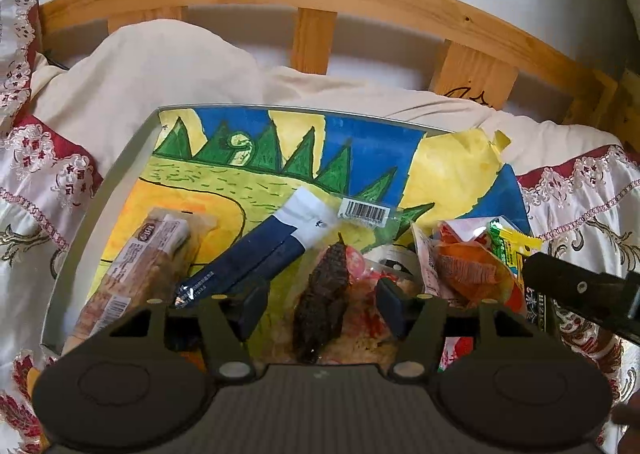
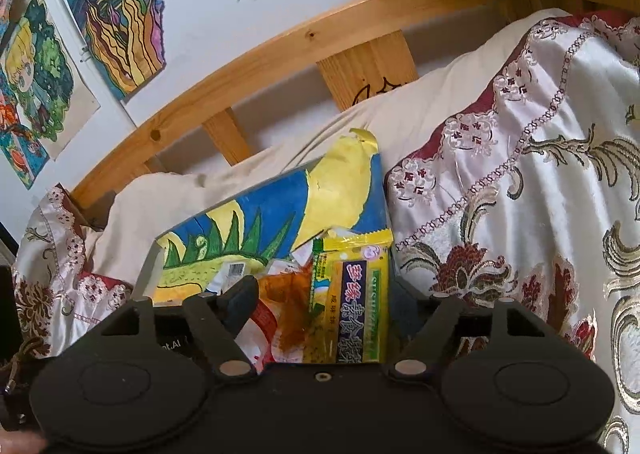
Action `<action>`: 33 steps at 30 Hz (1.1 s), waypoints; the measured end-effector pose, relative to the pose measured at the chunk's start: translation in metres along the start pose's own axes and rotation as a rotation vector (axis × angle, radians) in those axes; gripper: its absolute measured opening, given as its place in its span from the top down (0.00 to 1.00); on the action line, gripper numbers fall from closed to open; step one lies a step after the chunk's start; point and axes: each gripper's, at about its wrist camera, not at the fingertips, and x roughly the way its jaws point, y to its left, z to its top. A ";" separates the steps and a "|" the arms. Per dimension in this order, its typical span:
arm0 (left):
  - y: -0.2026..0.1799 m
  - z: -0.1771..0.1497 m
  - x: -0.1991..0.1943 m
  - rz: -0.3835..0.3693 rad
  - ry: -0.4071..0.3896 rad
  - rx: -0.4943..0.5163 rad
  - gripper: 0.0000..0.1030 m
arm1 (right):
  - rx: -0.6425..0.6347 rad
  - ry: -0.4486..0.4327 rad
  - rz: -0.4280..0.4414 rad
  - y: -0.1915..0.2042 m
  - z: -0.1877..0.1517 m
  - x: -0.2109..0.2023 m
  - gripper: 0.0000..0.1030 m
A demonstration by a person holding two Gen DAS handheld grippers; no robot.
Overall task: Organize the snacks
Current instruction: 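Open both tools to release the snacks and lift away from the tray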
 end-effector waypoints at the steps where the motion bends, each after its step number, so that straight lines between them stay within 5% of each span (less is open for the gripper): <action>1: 0.001 0.000 -0.001 0.001 -0.004 -0.003 0.35 | 0.001 -0.004 0.002 0.000 0.000 -0.001 0.26; 14: 0.029 0.004 -0.049 0.020 -0.136 -0.090 0.08 | -0.075 -0.099 0.020 0.020 0.004 -0.030 0.17; 33: 0.079 -0.054 -0.202 0.125 -0.413 -0.077 0.01 | -0.390 -0.320 0.044 0.101 -0.062 -0.136 0.01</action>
